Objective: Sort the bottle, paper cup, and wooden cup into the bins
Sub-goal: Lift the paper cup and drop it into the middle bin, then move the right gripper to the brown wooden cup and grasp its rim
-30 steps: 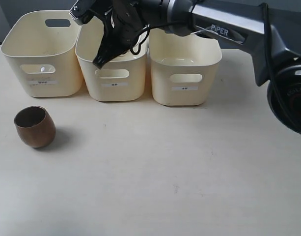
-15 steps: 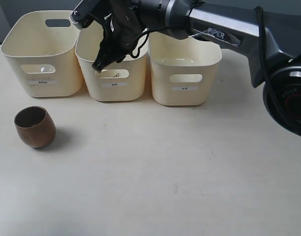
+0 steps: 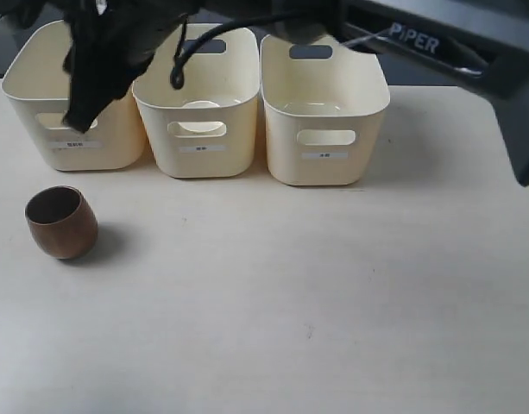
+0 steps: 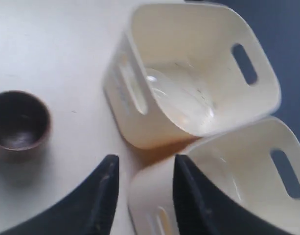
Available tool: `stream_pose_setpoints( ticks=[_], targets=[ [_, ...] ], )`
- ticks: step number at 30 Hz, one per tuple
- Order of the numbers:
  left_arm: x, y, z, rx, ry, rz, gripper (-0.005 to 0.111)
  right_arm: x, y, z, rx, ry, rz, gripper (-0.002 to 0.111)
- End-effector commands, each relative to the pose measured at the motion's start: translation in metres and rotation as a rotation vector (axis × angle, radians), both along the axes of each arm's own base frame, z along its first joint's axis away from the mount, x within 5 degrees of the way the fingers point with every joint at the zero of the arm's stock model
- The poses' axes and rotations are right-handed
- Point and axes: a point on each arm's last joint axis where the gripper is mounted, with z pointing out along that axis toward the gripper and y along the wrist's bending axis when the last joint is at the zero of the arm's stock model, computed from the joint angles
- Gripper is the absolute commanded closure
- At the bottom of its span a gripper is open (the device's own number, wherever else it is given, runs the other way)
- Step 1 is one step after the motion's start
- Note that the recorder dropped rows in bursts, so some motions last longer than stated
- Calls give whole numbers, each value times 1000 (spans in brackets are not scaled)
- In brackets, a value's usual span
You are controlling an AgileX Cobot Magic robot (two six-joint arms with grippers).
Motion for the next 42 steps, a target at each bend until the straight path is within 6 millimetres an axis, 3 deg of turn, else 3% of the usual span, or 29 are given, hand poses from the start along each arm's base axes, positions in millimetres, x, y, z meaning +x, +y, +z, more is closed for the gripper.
stream_pose_setpoints(
  ticks=[1, 5, 11, 34, 42],
  targets=[
    [0, 0, 2, 3, -13, -3, 107, -38, 24, -3, -41, 21, 259, 71],
    [0, 0, 2, 3, -13, -3, 107, -56, 38, -22, -122, 48, 412, 71],
    [0, 0, 2, 3, -13, -3, 107, -54, 46, -53, -160, 100, 450, 46],
    [0, 0, 2, 3, -13, -3, 107, -46, 68, -127, -185, 113, 542, 49],
    [0, 0, 2, 3, -13, -3, 107, -44, 71, -141, -185, 110, 531, 49]
  ],
)
